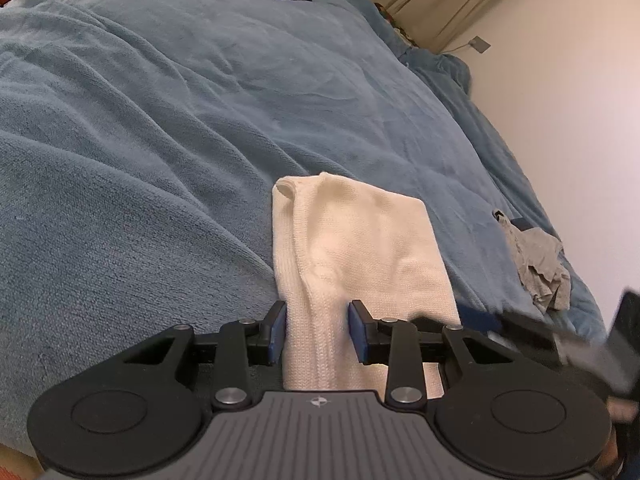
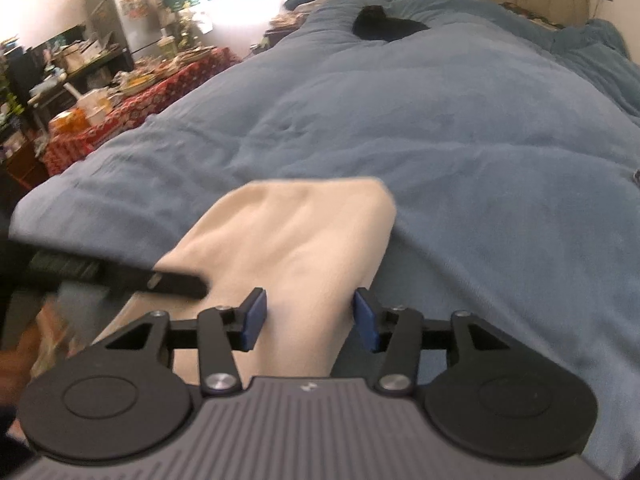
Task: Fold clothes
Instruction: 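Close the right gripper on the vest strip's end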
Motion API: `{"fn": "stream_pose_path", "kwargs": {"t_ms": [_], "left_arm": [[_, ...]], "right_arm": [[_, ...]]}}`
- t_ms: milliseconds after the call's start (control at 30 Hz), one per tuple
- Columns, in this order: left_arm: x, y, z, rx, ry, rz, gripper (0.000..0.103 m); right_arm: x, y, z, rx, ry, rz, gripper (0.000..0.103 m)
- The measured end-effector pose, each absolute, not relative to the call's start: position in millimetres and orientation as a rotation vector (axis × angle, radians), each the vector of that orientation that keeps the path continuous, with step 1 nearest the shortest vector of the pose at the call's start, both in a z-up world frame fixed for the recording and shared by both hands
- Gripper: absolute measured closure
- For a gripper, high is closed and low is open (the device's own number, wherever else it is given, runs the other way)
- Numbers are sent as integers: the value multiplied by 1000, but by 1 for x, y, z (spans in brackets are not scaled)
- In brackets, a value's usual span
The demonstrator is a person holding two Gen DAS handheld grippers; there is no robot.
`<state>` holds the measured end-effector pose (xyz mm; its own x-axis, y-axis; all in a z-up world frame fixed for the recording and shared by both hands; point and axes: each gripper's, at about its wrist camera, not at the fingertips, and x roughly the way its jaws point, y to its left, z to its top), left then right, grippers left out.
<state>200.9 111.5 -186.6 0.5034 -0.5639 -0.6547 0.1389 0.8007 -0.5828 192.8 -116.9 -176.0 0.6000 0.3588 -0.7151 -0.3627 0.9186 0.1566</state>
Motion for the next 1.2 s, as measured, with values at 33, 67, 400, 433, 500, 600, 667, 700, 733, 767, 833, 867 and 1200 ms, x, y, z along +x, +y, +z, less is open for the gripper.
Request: {"fn": "stream_pose_path", "kwargs": {"t_ms": [33,67,400,433,500,600,667,700,733,767,833,867,1200], "left_arm": [[201,112,-187,-501,957,-447,69],[201,112,-187,-502,957,-448,69],[191,113,-184,-480,955,-451,69],[189,114,-183,-474,955,-451,69],[183,115,-182,-467,957,-449,69],[173,118,-180,-458,964,-449,69],[166,119,-180,-451,967,-450,69],[162,119,-180,-448,968,-451,69],[159,120,-180,-445,969,-452,69],[156,120,-180,-442,970,-453,69],[151,119,-181,-437,974,-455,69],[149,118,-181,-431,975,-457,69],[136,121,-179,-431,978,-463,69]], "right_arm": [[184,-117,-176,-14,827,426,53],[175,-116,-176,-27,829,434,54],[123,-129,-172,22,883,446,61],[120,-131,-172,27,885,446,63],[113,-132,-170,20,884,453,64],[105,-132,-169,3,891,476,64],[99,-130,-169,-15,895,489,64],[96,-129,-169,-24,893,491,64],[93,-129,-168,-27,889,495,66],[91,-130,-168,-25,886,497,67],[88,-129,-167,-21,889,506,71],[88,-129,-167,-20,891,511,71],[88,-140,-161,-86,860,457,70]]}}
